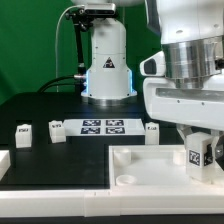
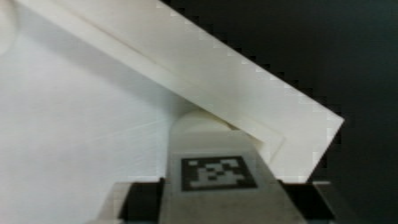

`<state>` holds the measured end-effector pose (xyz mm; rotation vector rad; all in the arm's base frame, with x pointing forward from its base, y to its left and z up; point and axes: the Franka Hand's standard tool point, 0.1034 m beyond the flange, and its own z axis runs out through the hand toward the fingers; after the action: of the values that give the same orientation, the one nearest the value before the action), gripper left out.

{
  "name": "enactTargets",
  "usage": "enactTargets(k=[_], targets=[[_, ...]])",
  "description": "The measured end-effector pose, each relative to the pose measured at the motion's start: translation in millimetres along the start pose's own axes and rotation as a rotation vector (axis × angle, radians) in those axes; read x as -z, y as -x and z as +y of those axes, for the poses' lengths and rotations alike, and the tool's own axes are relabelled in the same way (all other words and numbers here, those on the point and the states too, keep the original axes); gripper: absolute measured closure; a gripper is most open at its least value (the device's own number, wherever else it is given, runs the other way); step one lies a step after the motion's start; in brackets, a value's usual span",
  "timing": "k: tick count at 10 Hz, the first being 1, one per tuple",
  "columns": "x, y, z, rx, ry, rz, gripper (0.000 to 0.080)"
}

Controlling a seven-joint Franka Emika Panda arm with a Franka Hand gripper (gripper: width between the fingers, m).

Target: Assemble one leg

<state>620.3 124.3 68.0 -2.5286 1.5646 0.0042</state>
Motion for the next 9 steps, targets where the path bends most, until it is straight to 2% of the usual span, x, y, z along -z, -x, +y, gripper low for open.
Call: enactTargets(k=[2, 5, 6, 7, 8, 9], targets=[[-1.3, 4.7, -1.7, -0.288, -0.002, -0.014, 0.0505], [-1.9, 6.6, -2.2, -0.499, -0.006, -0.028, 0.0505], [-1.9, 6.7, -2.2, -0.456, -0.006, -0.028, 0.0431], [-1.9, 6.8, -2.3, -0.428, -0.007, -0.028, 0.0247], [-1.8, 6.9, -2.4, -0.402, -0.007, -0.028, 0.0247], [-1.7, 6.9, -2.4, -0.317, -0.008, -0.027, 0.017]])
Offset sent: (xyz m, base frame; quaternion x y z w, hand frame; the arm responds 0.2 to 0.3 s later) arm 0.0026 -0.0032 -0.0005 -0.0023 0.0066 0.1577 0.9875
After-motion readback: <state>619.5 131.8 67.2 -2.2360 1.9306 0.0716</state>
